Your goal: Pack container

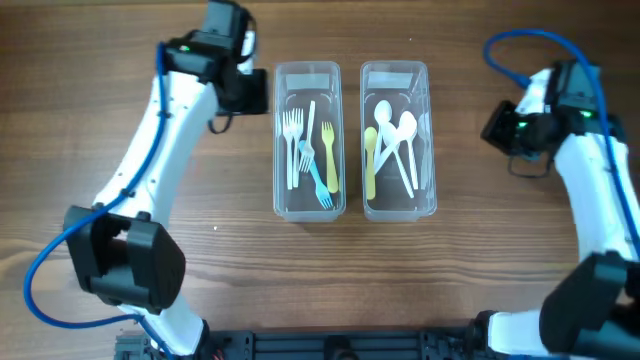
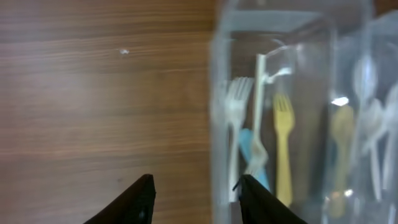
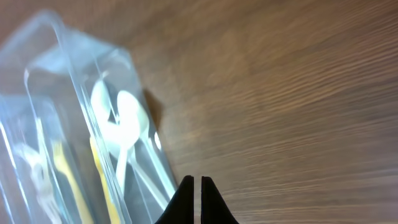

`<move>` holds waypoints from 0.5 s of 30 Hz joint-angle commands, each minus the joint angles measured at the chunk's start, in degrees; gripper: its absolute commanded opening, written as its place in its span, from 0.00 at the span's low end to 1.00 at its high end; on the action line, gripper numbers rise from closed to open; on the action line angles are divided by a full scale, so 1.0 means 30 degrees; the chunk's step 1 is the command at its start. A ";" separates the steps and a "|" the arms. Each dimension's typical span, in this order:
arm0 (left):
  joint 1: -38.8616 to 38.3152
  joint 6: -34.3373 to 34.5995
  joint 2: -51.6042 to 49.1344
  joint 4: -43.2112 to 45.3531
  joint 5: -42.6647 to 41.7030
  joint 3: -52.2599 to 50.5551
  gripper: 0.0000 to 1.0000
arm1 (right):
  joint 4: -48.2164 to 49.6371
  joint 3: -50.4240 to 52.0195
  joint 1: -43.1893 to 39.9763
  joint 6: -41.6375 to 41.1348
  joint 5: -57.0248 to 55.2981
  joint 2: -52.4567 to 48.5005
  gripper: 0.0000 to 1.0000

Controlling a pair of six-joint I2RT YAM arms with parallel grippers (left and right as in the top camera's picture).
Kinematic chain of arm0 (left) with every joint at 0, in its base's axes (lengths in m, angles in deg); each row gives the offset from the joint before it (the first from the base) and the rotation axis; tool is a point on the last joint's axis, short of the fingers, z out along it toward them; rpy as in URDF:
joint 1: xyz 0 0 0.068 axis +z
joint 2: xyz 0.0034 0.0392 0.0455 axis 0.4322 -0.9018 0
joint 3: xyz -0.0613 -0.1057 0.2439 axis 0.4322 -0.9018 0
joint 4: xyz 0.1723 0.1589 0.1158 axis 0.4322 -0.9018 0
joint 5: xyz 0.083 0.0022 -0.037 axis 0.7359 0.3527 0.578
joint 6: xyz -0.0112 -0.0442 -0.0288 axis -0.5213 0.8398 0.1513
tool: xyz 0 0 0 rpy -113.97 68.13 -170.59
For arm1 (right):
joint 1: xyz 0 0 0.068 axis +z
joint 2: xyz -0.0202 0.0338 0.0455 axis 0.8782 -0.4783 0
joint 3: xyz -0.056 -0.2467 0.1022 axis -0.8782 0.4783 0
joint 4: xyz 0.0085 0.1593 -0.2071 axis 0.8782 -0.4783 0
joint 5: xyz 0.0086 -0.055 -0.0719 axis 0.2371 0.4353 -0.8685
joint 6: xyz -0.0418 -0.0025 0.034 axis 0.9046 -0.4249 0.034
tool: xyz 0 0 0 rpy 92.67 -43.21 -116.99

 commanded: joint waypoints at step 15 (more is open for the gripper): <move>0.2178 0.0168 0.0066 -0.2608 0.0321 0.0168 0.56 | 0.3104 0.0248 0.4350 0.0131 0.3198 -0.2594 0.04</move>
